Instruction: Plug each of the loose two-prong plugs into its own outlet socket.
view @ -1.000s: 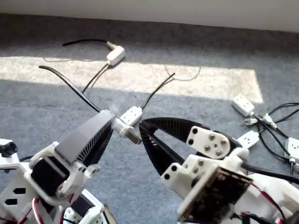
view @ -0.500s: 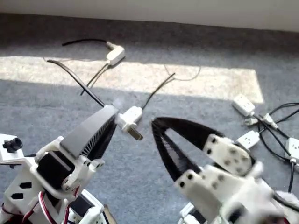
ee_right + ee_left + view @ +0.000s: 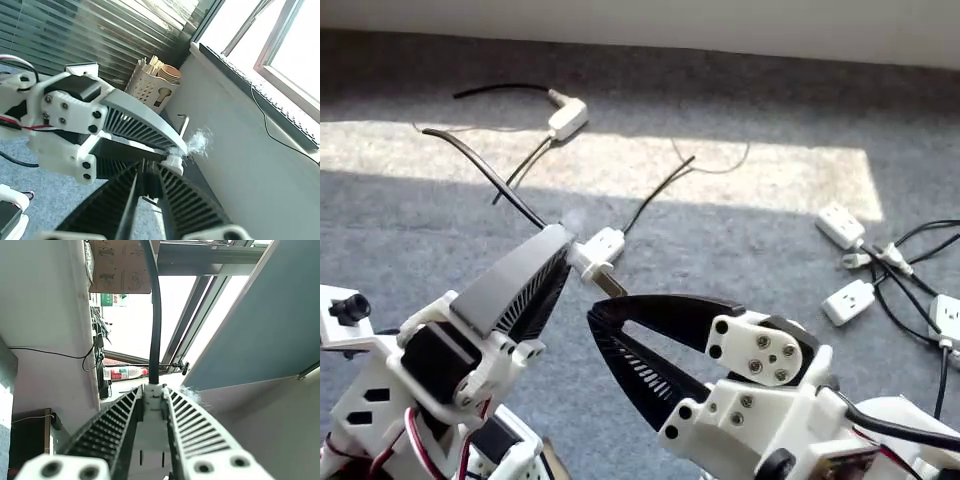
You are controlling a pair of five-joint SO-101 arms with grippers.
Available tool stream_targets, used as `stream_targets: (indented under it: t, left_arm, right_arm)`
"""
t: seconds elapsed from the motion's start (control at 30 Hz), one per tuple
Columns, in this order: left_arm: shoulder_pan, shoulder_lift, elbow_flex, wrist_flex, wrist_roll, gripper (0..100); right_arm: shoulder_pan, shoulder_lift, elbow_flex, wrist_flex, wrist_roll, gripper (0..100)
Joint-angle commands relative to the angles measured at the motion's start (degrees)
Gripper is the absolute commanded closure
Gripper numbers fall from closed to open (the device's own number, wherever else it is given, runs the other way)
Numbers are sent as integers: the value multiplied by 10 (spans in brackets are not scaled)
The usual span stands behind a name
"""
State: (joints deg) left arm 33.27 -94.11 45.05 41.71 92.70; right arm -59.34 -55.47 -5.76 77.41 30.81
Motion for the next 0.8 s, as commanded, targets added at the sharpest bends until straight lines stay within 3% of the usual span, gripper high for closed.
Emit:
stream_targets:
  t: [0.0,0.13,0.5,0.77]
  left_arm:
    - [1,0,-3,-15,-4,993]
    - [1,-1,-4,-15,-4,993]
    - [1,-6,-6,-14,-4,993]
    - [1,-6,-7,-14,-4,993]
  right_arm:
    - [-8,15,-10,-2,-5,991]
    - [-2,42,-8,-5,-5,991]
    - [144,92,9,-19,20,991]
    - [161,93,84,-79,31,991]
